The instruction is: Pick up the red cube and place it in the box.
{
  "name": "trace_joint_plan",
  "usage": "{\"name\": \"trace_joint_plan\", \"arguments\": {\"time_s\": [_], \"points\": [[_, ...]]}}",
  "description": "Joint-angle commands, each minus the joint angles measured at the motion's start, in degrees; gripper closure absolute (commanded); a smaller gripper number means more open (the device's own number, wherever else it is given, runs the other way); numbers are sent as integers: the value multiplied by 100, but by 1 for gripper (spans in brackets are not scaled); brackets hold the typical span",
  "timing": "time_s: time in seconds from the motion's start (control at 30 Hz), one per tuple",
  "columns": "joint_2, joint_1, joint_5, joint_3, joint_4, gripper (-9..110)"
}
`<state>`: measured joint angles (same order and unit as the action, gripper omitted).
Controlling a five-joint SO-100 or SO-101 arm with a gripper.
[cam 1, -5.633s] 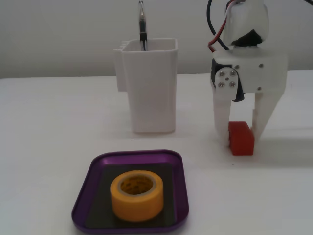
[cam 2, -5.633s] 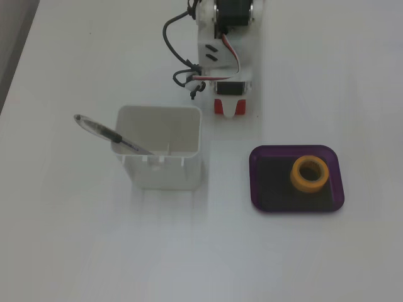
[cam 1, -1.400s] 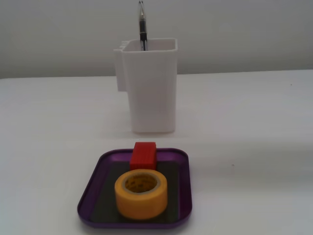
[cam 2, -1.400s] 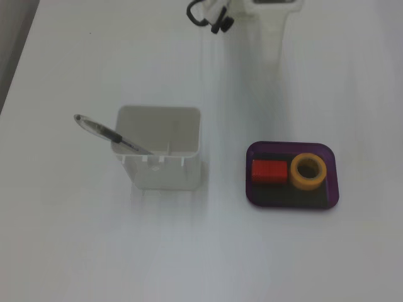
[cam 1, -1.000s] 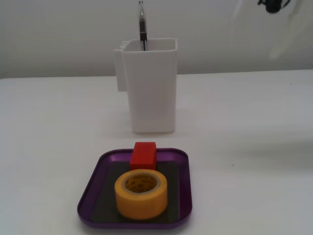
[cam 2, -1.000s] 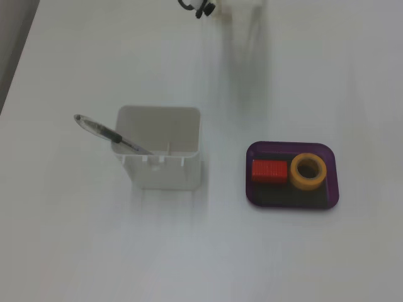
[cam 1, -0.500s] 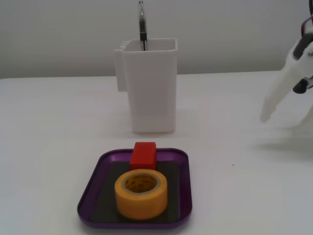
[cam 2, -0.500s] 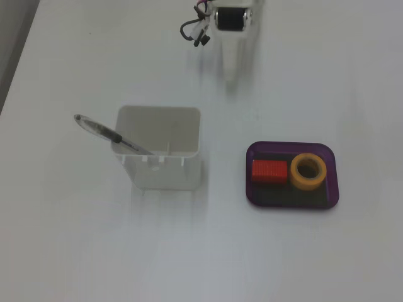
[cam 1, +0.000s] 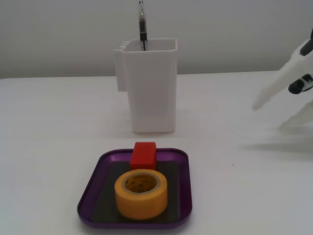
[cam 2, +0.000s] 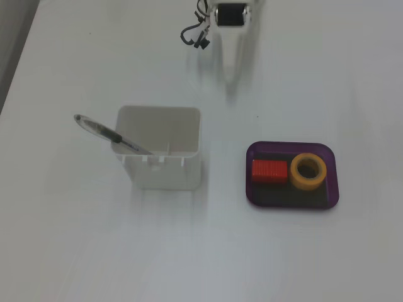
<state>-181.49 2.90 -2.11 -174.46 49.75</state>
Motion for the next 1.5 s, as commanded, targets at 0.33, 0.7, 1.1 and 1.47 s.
{"name": "trace_joint_plan", "arguments": {"time_s": [0.33, 0.7, 1.1, 1.47], "points": [[-1635, 0, 35, -413, 527, 87], [-1626, -18, 26, -413, 536, 102], [-1626, -53, 0, -413, 448, 102], [-1626, -53, 9, -413, 448, 102]]}}
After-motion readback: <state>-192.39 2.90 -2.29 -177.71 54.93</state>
